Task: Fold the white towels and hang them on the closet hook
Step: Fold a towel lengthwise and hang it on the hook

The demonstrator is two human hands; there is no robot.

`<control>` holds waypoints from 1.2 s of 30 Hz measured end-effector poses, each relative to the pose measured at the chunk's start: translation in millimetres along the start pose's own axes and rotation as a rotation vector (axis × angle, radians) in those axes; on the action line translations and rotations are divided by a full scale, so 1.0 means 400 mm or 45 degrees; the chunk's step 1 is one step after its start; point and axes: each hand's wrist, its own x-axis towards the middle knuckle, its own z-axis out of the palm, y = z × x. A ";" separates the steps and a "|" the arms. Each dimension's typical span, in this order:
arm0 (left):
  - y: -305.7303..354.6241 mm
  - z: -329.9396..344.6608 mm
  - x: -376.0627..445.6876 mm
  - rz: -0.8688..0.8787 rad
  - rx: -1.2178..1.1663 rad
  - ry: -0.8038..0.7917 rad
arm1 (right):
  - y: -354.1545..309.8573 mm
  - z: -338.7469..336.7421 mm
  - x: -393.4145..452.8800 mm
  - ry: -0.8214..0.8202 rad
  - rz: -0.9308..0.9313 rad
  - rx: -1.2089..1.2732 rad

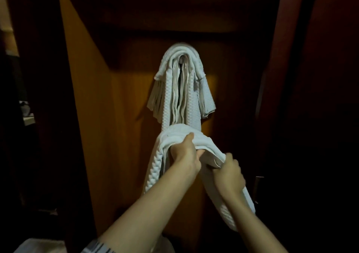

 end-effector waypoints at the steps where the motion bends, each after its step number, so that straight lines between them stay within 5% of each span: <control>1: 0.019 0.007 -0.002 0.017 0.022 -0.029 | 0.009 -0.020 0.020 0.033 -0.072 -0.184; 4: 0.098 0.025 -0.003 -0.011 0.190 -0.144 | 0.023 -0.065 0.075 0.181 -0.291 -0.565; 9: 0.228 0.073 0.026 0.146 0.800 -0.197 | -0.015 -0.117 0.132 0.295 -0.479 0.031; 14: 0.337 0.159 0.056 0.316 1.069 -0.217 | -0.099 -0.184 0.233 0.368 -0.589 0.202; 28: 0.585 0.385 0.209 0.630 0.782 -0.352 | -0.421 -0.274 0.507 0.983 -0.967 0.034; 36: 0.664 0.488 0.431 0.646 0.928 -0.333 | -0.536 -0.204 0.719 1.077 -0.937 -0.024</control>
